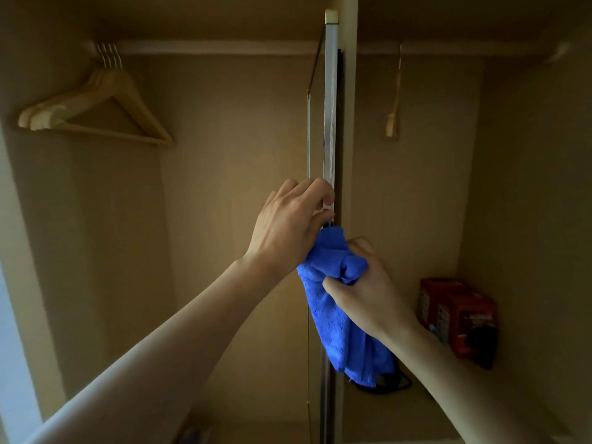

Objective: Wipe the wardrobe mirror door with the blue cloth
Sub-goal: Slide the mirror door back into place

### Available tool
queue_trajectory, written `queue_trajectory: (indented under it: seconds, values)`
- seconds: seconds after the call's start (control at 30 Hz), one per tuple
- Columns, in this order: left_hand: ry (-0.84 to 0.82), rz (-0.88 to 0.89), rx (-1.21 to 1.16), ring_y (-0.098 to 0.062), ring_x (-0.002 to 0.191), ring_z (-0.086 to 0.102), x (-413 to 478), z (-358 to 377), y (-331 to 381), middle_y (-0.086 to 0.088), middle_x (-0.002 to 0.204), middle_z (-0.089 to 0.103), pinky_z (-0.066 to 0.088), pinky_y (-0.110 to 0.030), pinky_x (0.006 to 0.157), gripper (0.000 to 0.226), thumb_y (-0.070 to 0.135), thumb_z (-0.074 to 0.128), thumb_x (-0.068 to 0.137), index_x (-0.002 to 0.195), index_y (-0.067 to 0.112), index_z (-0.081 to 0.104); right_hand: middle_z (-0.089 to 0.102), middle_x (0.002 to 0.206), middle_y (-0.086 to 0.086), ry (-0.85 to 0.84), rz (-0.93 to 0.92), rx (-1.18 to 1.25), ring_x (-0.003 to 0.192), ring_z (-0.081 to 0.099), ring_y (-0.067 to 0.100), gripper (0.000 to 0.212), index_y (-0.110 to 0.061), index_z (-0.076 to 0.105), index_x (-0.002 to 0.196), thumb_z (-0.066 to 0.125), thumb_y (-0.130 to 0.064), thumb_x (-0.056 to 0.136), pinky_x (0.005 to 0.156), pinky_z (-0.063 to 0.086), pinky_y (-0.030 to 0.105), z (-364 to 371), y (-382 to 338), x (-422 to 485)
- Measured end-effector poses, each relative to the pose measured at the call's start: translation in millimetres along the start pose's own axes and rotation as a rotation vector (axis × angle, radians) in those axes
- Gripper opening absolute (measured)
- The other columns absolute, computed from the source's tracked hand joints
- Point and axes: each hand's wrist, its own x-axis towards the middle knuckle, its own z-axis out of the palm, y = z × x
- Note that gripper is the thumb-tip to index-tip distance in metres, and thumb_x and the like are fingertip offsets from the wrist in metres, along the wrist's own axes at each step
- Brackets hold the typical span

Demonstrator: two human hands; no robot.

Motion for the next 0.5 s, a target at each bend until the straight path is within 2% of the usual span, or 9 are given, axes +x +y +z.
queue_trajectory:
  seconds: [0.1, 0.2, 0.27, 0.37, 0.43, 0.5]
  values:
    - [-0.018, -0.031, -0.007, -0.020, 0.092, 0.051, 1.5, 9.0, -6.1, 0.010, 0.094, 0.063, 0.043, -0.033, 0.083, 0.008, 0.019, 0.063, 0.098, 0.103, 0.014, 0.060, 0.043, 0.064, -0.016, -0.021, -0.029, -0.023, 0.059, 0.050, 0.000, 0.012, -0.028, 0.040, 0.071, 0.051, -0.030, 0.071, 0.055, 0.036, 0.016, 6.7, 12.6, 8.4]
    - [-0.032, -0.059, -0.017, -0.019, 0.092, 0.051, 5.4, 15.9, -12.1, 0.013, 0.092, 0.062, 0.038, -0.029, 0.080, 0.007, 0.020, 0.061, 0.099, 0.104, 0.015, 0.059, 0.048, 0.095, -0.022, -0.084, -0.029, 0.002, 0.079, 0.049, -0.007, 0.018, -0.044, 0.044, 0.084, 0.057, -0.037, 0.074, 0.070, 0.045, 0.016, 7.8, 18.3, 13.1]
    - [-0.038, -0.071, -0.015, -0.018, 0.092, 0.051, 8.3, 20.6, -15.7, 0.013, 0.091, 0.063, 0.033, -0.027, 0.078, 0.007, 0.020, 0.060, 0.099, 0.105, 0.015, 0.058, 0.049, 0.104, -0.016, -0.089, -0.029, 0.001, 0.088, 0.052, 0.003, 0.022, -0.047, 0.043, 0.087, 0.058, -0.036, 0.075, 0.077, 0.048, 0.021, 8.8, 20.4, 17.0]
    - [-0.027, -0.090, -0.019, -0.019, 0.088, 0.052, 10.9, 29.4, -22.5, 0.012, 0.089, 0.063, 0.033, -0.027, 0.077, 0.007, 0.019, 0.060, 0.099, 0.103, 0.014, 0.057, 0.052, 0.107, -0.007, -0.084, -0.044, 0.007, 0.092, 0.053, 0.010, 0.026, -0.042, 0.047, 0.091, 0.065, -0.025, 0.082, 0.080, 0.049, 0.028, 12.8, 24.4, 23.1]
    - [-0.021, -0.101, -0.025, -0.020, 0.087, 0.052, 12.1, 35.2, -27.2, 0.012, 0.089, 0.065, 0.033, -0.027, 0.076, 0.006, 0.019, 0.060, 0.099, 0.101, 0.014, 0.056, 0.053, 0.106, -0.005, -0.079, -0.062, 0.000, 0.091, 0.052, 0.010, 0.026, -0.035, 0.051, 0.096, 0.068, -0.019, 0.084, 0.079, 0.046, 0.023, 16.3, 29.9, 27.0]
    - [-0.021, -0.119, -0.032, -0.019, 0.086, 0.052, 13.8, 40.1, -30.9, 0.013, 0.088, 0.064, 0.033, -0.028, 0.075, 0.005, 0.019, 0.059, 0.100, 0.100, 0.015, 0.056, 0.053, 0.105, -0.006, -0.078, -0.068, -0.003, 0.090, 0.051, 0.008, 0.030, -0.040, 0.049, 0.092, 0.068, -0.019, 0.085, 0.076, 0.043, 0.018, 18.6, 34.5, 30.8]
